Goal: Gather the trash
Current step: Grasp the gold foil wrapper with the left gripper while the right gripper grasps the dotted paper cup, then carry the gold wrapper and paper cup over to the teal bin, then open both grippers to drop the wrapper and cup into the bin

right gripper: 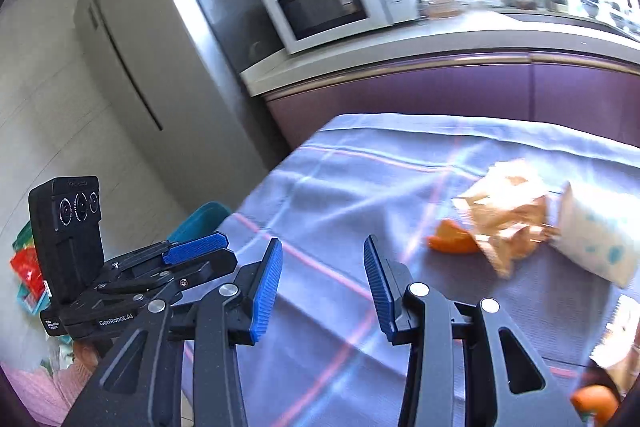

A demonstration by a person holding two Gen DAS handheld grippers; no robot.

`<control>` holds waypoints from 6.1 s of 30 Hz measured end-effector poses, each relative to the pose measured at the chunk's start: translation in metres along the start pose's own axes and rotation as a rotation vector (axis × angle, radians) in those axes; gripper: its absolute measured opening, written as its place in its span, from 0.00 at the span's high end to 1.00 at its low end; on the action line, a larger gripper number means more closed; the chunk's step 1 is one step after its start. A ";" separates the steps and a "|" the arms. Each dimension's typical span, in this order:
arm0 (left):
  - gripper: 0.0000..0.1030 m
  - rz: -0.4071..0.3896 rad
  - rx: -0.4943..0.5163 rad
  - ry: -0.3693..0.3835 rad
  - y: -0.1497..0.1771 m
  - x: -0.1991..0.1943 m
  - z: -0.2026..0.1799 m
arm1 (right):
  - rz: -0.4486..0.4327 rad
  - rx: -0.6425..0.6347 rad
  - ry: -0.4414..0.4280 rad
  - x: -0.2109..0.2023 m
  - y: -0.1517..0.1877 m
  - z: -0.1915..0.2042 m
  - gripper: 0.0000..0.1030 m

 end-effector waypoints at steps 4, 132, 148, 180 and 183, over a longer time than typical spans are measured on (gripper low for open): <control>0.53 0.058 0.030 0.061 -0.005 0.042 -0.030 | -0.035 0.070 0.080 -0.024 -0.003 -0.059 0.59; 0.91 -0.146 -0.153 -0.252 0.042 -0.161 0.067 | 0.070 -0.120 -0.361 0.035 0.012 0.156 0.98; 0.91 -0.203 -0.222 -0.348 0.051 -0.204 0.111 | 0.101 -0.193 -0.411 0.049 0.012 0.208 0.98; 0.91 -0.182 -0.360 -0.451 0.077 -0.217 0.186 | 0.220 -0.316 -0.399 0.106 0.026 0.273 0.98; 0.91 -0.175 -0.368 -0.458 0.079 -0.214 0.189 | 0.231 -0.329 -0.385 0.114 0.028 0.276 0.98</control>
Point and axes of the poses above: each gripper's, at about its wrist camera, not at the fingertips, and x roughly the way its jaws point, z to its left, y to its underside, the point moved 10 cm from there along x, roughly the way its jaws point, and after that the axes turned 15 degrees about y, right-handed, at the moved point
